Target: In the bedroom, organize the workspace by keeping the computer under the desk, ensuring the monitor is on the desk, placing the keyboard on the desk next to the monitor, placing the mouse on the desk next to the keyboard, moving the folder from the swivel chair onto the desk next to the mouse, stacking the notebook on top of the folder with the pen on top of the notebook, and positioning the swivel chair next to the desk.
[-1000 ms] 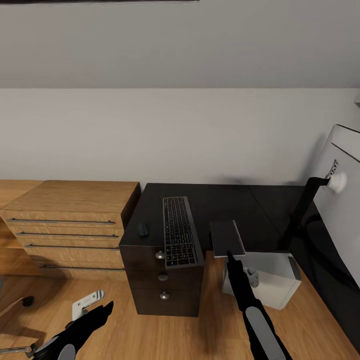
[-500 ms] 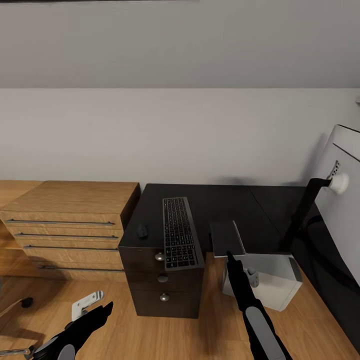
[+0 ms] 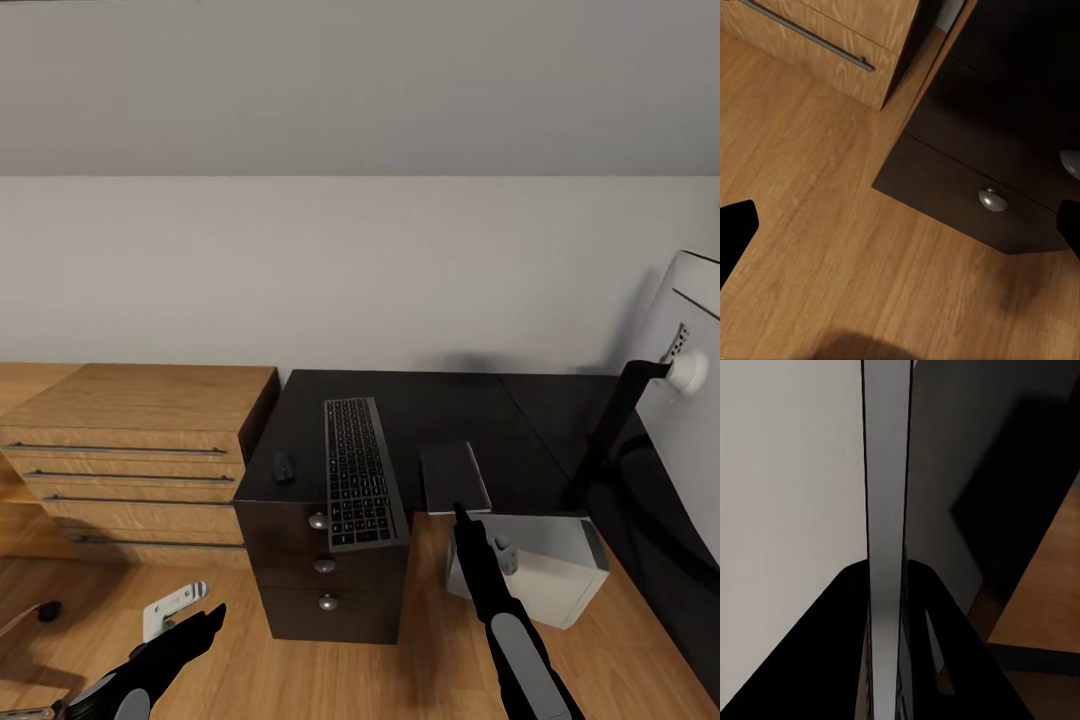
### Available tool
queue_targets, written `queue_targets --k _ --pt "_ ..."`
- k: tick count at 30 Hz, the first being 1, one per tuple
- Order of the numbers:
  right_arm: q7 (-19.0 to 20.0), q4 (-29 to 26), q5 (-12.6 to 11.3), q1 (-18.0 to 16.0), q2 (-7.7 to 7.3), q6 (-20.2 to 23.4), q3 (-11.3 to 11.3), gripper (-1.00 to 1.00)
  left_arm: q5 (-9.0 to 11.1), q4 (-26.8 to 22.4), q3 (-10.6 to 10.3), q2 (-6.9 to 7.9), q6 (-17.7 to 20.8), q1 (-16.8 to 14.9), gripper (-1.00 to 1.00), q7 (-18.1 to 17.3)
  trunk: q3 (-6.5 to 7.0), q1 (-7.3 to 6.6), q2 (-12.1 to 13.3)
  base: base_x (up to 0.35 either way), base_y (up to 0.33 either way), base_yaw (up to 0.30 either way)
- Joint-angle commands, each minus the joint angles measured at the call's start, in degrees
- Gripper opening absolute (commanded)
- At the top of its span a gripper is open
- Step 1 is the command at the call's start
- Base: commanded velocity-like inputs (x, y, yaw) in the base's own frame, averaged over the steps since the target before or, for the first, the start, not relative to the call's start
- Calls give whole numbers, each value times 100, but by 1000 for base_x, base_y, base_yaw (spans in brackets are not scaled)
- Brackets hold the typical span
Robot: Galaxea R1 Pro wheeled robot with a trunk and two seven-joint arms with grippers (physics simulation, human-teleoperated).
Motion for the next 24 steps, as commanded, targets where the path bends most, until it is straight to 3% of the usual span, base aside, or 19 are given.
queue_targets --k 1,16,17,24 --pt "59 9 -76 -4 -1 -21 11 -100 62 -10 3 -2 20 0 100 46 -4 0 -2 8 0 0" --pt "48 4 -76 -4 -1 -21 11 -100 62 -10 3 -2 21 0 100 47 -4 0 -2 2 0 0" --pt "47 4 -76 -4 -1 -21 11 100 62 -10 3 -2 20 0 100 45 -4 0 -2 0 0 0" --pt "46 4 -76 -4 -1 -21 11 100 55 -10 3 -2 15 0 100 45 -4 0 -2 0 0 0"
